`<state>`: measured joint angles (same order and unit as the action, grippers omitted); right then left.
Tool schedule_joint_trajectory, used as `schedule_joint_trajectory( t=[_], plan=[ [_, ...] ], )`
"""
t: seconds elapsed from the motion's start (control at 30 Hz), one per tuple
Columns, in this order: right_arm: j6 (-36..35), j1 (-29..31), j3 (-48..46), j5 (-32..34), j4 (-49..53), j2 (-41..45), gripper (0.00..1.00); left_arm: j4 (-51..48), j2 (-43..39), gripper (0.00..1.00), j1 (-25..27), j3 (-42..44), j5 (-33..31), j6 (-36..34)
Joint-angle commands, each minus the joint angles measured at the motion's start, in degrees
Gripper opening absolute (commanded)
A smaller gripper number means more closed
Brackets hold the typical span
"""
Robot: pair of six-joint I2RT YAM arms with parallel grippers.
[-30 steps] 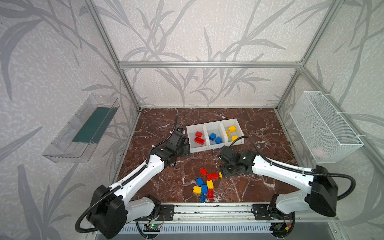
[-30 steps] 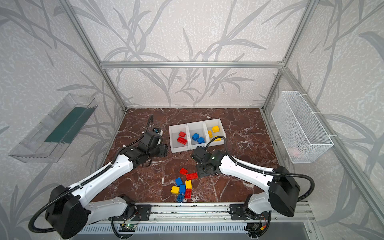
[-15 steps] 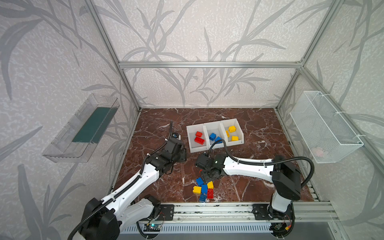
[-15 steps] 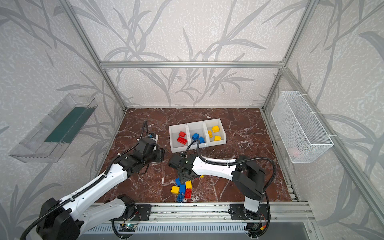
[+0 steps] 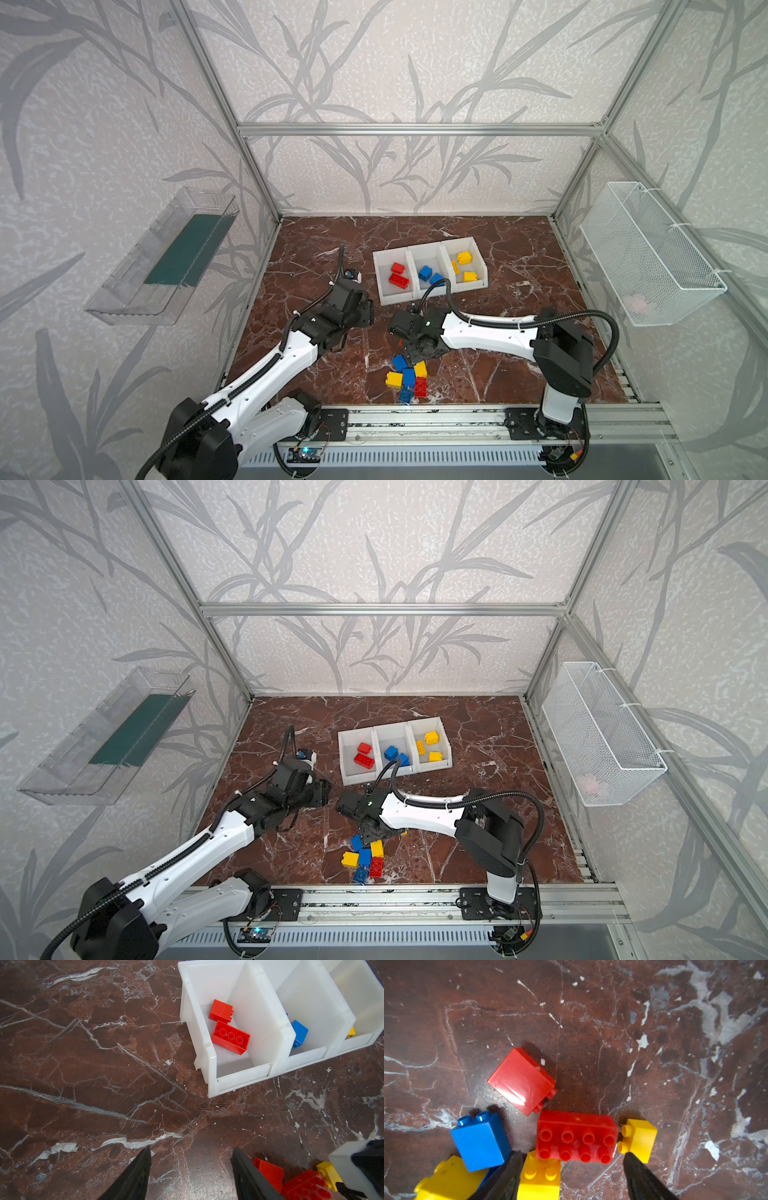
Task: Sort the legos into containers by color
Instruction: 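Lower the right gripper onto a red 2x4 brick and grasp it, then carry the red 2x4 brick to the nearest compartment and open the right gripper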
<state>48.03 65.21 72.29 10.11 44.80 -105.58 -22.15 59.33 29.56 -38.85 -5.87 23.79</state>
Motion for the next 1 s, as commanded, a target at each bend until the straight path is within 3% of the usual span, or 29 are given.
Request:
schedule_joint_trajectory(
  t=[0.0, 0.2, 0.77, 0.97],
  plan=[
    [1.2, 0.0, 1.2, 0.9, 0.9, -1.7, 0.78, 1.1, -0.5, 0.65, -0.2, 0.7, 0.1, 0.5],
    [1.9, -0.7, -0.1, -0.3, -1.5, -2.5, 0.77, 1.1, 0.0, 0.65, -0.1, 0.7, 0.4, 0.5],
    [-0.2, -1.6, -0.3, -2.1, -3.1, -3.9, 0.56, 1.3, 1.6, 0.65, -0.1, 0.2, 0.9, 0.2],
    [-1.6, -1.5, 1.0, -0.8, -0.9, -1.4, 0.53, 1.0, 1.5, 0.65, -0.2, 0.0, 0.6, 0.2]
  ],
)
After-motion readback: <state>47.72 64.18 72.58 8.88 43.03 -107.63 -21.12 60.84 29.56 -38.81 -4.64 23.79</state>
